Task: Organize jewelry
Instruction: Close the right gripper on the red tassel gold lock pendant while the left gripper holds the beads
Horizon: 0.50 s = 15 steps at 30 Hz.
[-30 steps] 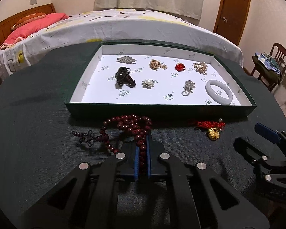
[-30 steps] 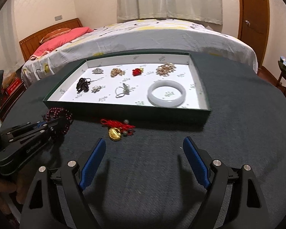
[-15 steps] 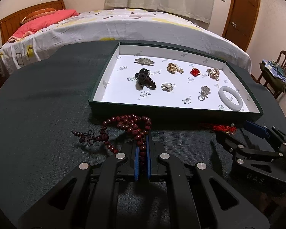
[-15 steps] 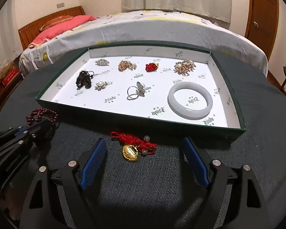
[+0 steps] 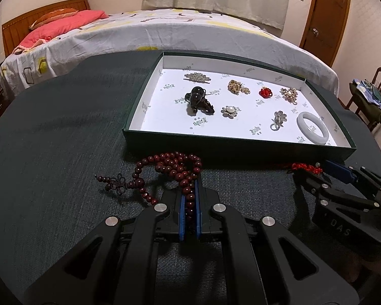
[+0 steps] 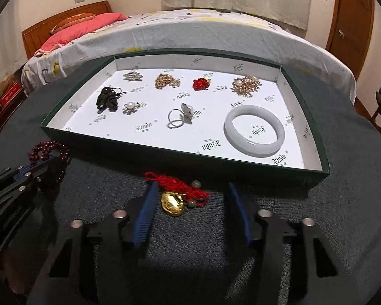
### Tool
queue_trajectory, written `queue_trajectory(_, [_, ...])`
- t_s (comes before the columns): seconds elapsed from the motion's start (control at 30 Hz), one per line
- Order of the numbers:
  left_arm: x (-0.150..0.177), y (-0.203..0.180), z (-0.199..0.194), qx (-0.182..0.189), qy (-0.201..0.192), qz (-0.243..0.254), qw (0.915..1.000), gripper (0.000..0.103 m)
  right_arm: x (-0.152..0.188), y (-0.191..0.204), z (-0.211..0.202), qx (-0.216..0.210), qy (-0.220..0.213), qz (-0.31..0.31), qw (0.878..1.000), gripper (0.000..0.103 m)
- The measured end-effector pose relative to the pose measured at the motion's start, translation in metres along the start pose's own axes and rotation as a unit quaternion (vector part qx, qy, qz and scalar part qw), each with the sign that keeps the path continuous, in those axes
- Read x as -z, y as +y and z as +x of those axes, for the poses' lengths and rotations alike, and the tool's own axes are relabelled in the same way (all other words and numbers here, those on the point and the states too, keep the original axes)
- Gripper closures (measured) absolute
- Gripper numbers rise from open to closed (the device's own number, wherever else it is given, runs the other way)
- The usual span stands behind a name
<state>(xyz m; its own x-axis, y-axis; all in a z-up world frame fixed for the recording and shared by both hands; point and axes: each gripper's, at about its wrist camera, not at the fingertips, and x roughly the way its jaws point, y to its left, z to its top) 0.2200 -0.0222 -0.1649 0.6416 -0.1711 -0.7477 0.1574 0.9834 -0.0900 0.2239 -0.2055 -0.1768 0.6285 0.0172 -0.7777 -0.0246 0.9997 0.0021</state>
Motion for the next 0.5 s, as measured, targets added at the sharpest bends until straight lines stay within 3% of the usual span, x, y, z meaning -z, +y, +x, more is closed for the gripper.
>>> queue_trajectory(0.4, [0.0, 0.0, 0.0, 0.0, 0.0, 0.002, 1.0, 0.097, 0.008, -0.01, -0.008, -0.025, -0.004, 0.015, 1.0, 0.078])
queue_trajectory(0.5, [0.0, -0.001, 0.0, 0.0, 0.0, 0.002, 1.0, 0.097, 0.01, -0.014, -0.009, -0.031, -0.005, 0.023, 0.999, 0.079])
